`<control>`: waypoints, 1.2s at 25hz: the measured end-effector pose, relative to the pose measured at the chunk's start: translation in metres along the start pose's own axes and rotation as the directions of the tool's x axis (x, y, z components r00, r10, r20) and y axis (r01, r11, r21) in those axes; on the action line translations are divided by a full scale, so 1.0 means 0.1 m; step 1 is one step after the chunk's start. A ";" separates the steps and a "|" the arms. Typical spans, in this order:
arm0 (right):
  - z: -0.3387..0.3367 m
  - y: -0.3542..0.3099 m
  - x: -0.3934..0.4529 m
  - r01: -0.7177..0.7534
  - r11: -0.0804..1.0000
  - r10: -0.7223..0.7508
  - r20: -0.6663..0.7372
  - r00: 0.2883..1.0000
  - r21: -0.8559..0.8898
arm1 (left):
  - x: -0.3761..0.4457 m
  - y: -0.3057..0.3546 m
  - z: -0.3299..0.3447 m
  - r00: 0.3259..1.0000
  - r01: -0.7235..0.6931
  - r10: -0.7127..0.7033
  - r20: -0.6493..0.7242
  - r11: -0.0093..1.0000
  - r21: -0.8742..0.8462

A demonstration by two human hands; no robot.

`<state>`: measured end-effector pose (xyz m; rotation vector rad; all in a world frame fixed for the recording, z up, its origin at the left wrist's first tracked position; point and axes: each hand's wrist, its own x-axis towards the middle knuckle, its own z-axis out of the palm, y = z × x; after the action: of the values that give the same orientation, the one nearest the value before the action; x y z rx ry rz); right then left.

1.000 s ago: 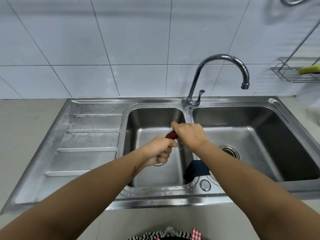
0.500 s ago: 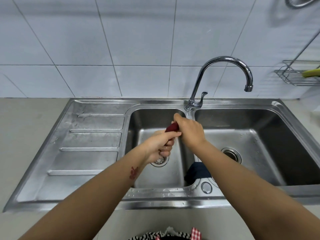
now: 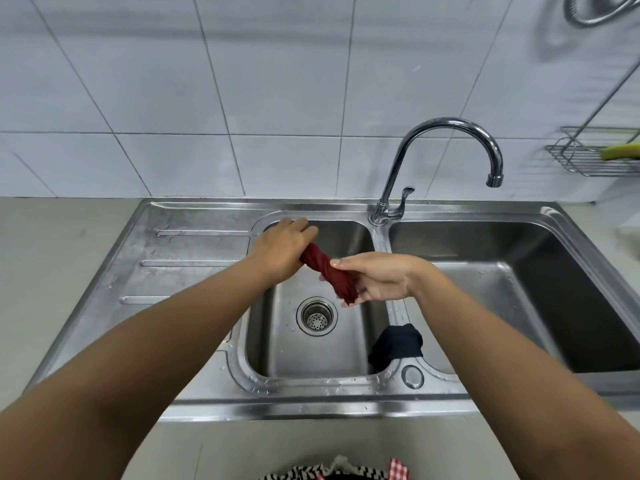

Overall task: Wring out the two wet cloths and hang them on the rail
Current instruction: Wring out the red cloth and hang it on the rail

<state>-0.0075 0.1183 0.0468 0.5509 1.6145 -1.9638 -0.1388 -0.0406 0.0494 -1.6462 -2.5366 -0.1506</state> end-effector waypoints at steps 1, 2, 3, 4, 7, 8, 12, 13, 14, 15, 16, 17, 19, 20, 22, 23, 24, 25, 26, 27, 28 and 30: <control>0.02 -0.01 -0.02 0.027 0.997 -0.029 0.021 0.999 0.072 | 0.02 -0.01 -0.04 0.998 -0.051 0.051 -0.036 0.999 -0.008; 0.06 -0.01 -0.03 0.038 0.984 -0.047 0.047 0.998 0.174 | 0.04 0.00 -0.08 0.994 -0.095 0.093 -0.060 0.995 -0.023; 0.12 -0.01 -0.04 0.027 0.961 -0.052 0.088 0.995 0.274 | 0.07 0.00 -0.10 0.990 -0.126 0.123 -0.075 0.991 -0.041; 0.18 0.00 -0.03 0.002 0.948 -0.047 0.132 0.990 0.319 | 0.09 0.01 -0.11 0.987 -0.144 0.139 -0.085 0.988 -0.052; 0.33 0.03 0.00 -0.089 0.976 0.038 0.247 0.968 0.200 | 0.15 -0.04 -0.16 0.976 -0.186 0.188 -0.106 0.982 0.032; 0.34 0.03 0.01 -0.112 0.984 0.073 0.261 0.963 0.140 | 0.17 -0.05 -0.20 0.971 -0.215 0.223 -0.092 0.973 0.088; 0.35 -0.05 -0.01 -0.179 0.919 0.181 -0.028 0.983 -0.352 | 0.17 -0.06 -0.32 0.946 -0.319 0.295 0.133 0.918 0.236; 0.33 -0.07 0.00 -0.202 0.839 0.142 -0.155 0.978 -0.506 | 0.15 -0.03 -0.32 0.947 -0.297 0.251 0.199 0.922 0.249; 0.29 -0.09 0.03 -0.234 0.717 0.069 -0.268 0.961 -0.656 | 0.12 0.00 -0.30 0.952 -0.252 0.193 0.239 0.935 0.250; 0.27 -0.11 0.05 -0.279 0.565 -0.019 -0.351 0.936 -0.777 | 0.09 0.06 -0.26 0.954 -0.187 0.122 0.273 0.955 0.228; 0.26 -0.11 0.06 -0.331 0.407 -0.107 -0.405 0.908 -0.851 | 0.07 0.12 -0.21 0.950 -0.107 0.045 0.310 0.976 0.187; 0.25 -0.10 0.06 -0.380 0.264 -0.196 -0.435 0.879 -0.887 | 0.05 0.20 -0.16 0.937 -0.023 -0.026 0.349 0.991 0.133; 0.21 -0.06 0.07 -0.424 0.052 -0.401 -0.408 0.820 -0.904 | 0.03 0.33 -0.08 0.900 0.137 -0.124 0.418 0.991 -0.002; 0.18 -0.04 0.07 -0.420 -0.013 -0.485 -0.362 0.796 -0.907 | 0.02 0.37 -0.05 0.880 0.218 -0.159 0.448 0.973 -0.082; 0.11 -0.01 0.07 -0.403 -0.093 -0.596 -0.274 0.755 -0.910 | -0.02 0.46 0.00 0.835 0.423 -0.222 0.503 0.844 -0.330; 0.08 0.00 0.07 -0.398 -0.112 -0.630 -0.244 0.737 -0.911 | -0.05 0.51 0.02 0.804 0.535 -0.242 0.543 0.693 -0.483; 0.07 0.00 0.06 -0.390 -0.124 -0.653 -0.221 0.725 -0.913 | -0.09 0.57 0.03 0.770 0.621 -0.241 0.591 0.495 -0.607; 0.06 0.00 0.06 -0.378 -0.128 -0.668 -0.202 0.716 -0.917 | -0.12 0.64 0.03 0.740 0.672 -0.229 0.633 0.291 -0.681; 0.06 0.00 0.05 -0.362 -0.119 -0.681 -0.189 0.708 -0.924 | -0.15 0.70 0.03 0.719 0.690 -0.212 0.662 0.106 -0.716; 0.06 0.00 0.04 -0.347 -0.098 -0.694 -0.186 0.695 -0.933 | -0.16 0.75 0.02 0.707 0.686 -0.189 0.681 -0.052 -0.726; 0.07 -0.01 0.04 -0.336 -0.072 -0.711 -0.187 0.677 -0.939 | -0.17 0.78 0.03 0.705 0.665 -0.167 0.689 -0.182 -0.724; 0.09 -0.04 0.03 -0.325 -0.023 -0.757 -0.196 0.623 -0.945 | -0.17 0.82 -0.01 0.715 0.606 -0.137 0.686 -0.369 -0.705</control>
<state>-0.0125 0.1095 0.0501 0.3538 3.2715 0.0735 -0.0567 -0.0222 0.0499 -0.2786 -3.0420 -2.9508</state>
